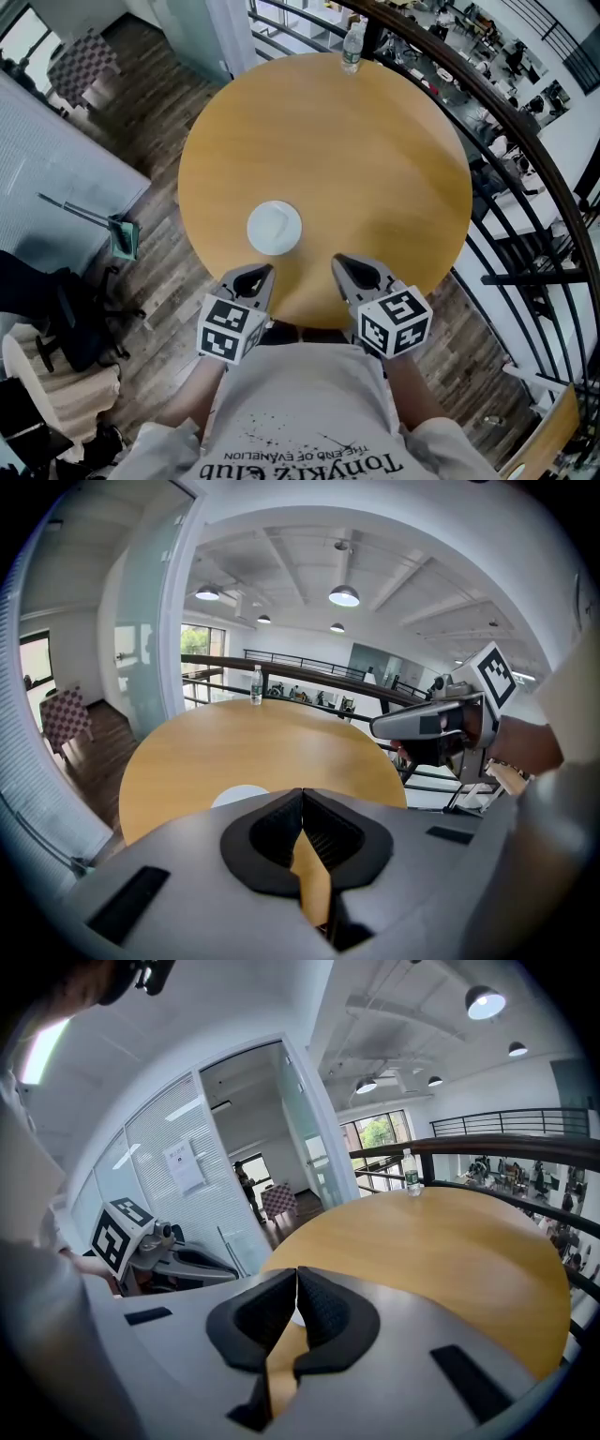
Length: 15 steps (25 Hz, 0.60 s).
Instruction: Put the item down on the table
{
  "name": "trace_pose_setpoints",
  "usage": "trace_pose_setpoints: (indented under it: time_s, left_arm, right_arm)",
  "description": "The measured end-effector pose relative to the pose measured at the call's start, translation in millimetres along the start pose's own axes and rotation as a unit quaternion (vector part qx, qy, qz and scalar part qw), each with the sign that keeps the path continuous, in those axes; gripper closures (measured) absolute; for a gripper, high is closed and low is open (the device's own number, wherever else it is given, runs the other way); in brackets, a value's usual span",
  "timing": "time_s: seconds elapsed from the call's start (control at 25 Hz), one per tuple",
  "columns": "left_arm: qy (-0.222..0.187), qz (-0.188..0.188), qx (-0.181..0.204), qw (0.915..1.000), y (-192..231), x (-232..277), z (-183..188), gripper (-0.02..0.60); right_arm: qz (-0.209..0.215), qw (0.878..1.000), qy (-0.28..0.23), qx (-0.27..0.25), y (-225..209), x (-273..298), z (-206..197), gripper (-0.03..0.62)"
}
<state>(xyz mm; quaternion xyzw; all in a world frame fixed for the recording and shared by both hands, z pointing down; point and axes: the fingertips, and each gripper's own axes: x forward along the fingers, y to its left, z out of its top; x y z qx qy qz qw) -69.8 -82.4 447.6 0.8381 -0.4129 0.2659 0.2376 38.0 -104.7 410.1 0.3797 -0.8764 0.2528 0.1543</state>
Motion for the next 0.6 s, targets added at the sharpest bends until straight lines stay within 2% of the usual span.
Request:
trace_pose_setpoints:
  time_s: [0.36, 0.6]
  left_arm:
    - [0.005, 0.015, -0.005, 0.9999, 4, -10, -13, 0.558]
    - [0.007, 0.011, -0.001, 0.9999, 3, -16, -17, 0.558]
  right_arm:
    - [0.006, 1.0, 0.011, -0.01, 7, -2, -8, 0.569]
    - [0.009, 1.0, 0.017, -0.017, 17, -4, -12, 0.569]
